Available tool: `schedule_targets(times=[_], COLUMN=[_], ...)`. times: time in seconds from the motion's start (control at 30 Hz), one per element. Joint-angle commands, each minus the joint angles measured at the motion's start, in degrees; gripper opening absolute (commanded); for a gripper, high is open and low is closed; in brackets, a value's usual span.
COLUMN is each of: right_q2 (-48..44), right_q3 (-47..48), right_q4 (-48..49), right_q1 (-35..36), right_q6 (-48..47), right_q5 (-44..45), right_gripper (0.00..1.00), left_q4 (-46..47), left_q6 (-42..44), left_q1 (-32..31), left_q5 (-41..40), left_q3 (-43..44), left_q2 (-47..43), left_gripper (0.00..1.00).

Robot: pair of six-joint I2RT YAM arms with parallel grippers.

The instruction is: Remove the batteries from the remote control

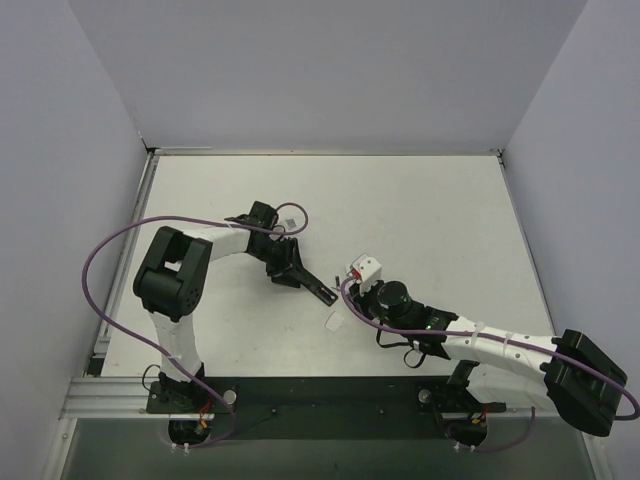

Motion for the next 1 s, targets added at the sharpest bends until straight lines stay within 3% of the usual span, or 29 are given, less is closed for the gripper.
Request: schedule_targets(times=[0.0, 0.4, 0.63, 0.8, 0.97], right_q2=[0.11, 2.23, 1.87, 2.05, 1.00], right_q3=[2.24, 3.48, 4.35, 5.41, 6.90], right_q4=[-0.18, -0.88, -1.76, -3.26, -6.15], right_q1=[0.41, 1.11, 1.28, 1.20, 1.20], right_q6=[-0.39, 0.05, -1.36, -2.33, -8.73], right_q5=[0.33, -4.69, -8.72, -9.70, -9.70], right_gripper=[0.00, 0.00, 0.00, 0.00, 0.00], left_q4=[-1.50, -0.72, -1.94, -5.37, -6.16], left_q6=[1.34, 1.08, 2.66, 4.15, 5.03], left_q1=[0.13, 0.13, 1.10, 1.10, 1.10], left_q5=[-2.06, 1.19, 1.99, -1.79, -2.50], left_q3=[3.09, 8.99, 7.94, 6.88, 4.34], left_q2=[1.43, 4.59, 2.23, 0.03, -2.08], left_gripper=[0.47, 0.47, 0.48, 0.48, 0.48])
